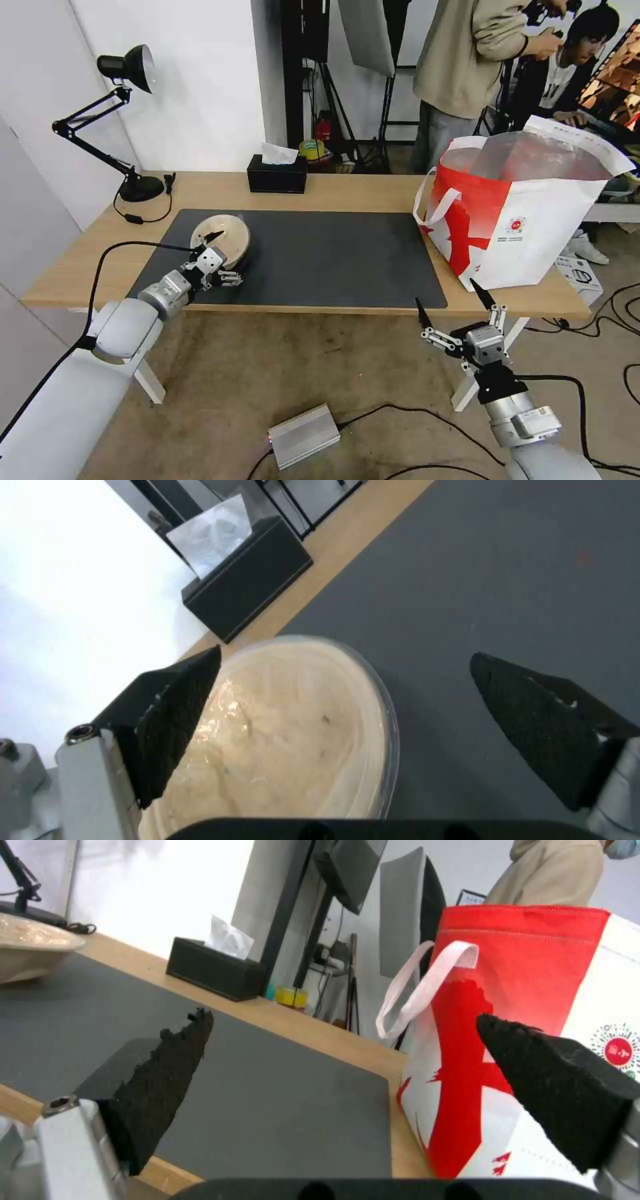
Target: Pick up the trash from the table and place it into the takeout bag.
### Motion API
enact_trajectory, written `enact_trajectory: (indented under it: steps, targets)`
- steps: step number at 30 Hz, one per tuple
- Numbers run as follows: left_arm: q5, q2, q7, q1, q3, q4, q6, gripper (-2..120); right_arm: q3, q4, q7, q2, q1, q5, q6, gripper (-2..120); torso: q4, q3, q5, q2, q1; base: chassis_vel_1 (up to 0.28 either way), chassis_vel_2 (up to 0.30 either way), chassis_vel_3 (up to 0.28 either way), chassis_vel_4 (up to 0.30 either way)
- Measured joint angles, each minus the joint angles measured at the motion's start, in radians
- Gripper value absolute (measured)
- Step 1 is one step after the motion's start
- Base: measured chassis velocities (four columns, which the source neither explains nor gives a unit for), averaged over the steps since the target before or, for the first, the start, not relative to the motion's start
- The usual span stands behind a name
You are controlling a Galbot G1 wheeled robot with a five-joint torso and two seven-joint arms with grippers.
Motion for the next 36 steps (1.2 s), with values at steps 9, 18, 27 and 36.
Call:
enact_trajectory:
  steps: [9,18,27,36]
  targets:
    - [0.009,-0.001,0.019,-0.004,-0.007,0.033,-0.002,100,0.000,0.000,0.000,0.000,0.000,0.000,0.000,100,0.0000,0.000,0.0000,0.000,0.000,0.000,0.000,0.000,0.000]
    - [0.020,-0.011,0.019,-0.029,0.009,0.074,-0.009,100,0.000,0.000,0.000,0.000,0.000,0.000,0.000,100,0.0000,0.000,0.0000,0.000,0.000,0.000,0.000,0.000,0.000]
    - [0.041,-0.023,0.018,-0.062,0.027,0.122,-0.027,100,0.000,0.000,0.000,0.000,0.000,0.000,0.000,100,0.0000,0.000,0.0000,0.000,0.000,0.000,0.000,0.000,0.000]
    - [0.043,-0.007,0.015,-0.071,0.028,0.155,-0.052,100,0.000,0.000,0.000,0.000,0.000,0.000,0.000,100,0.0000,0.000,0.0000,0.000,0.000,0.000,0.000,0.000,0.000]
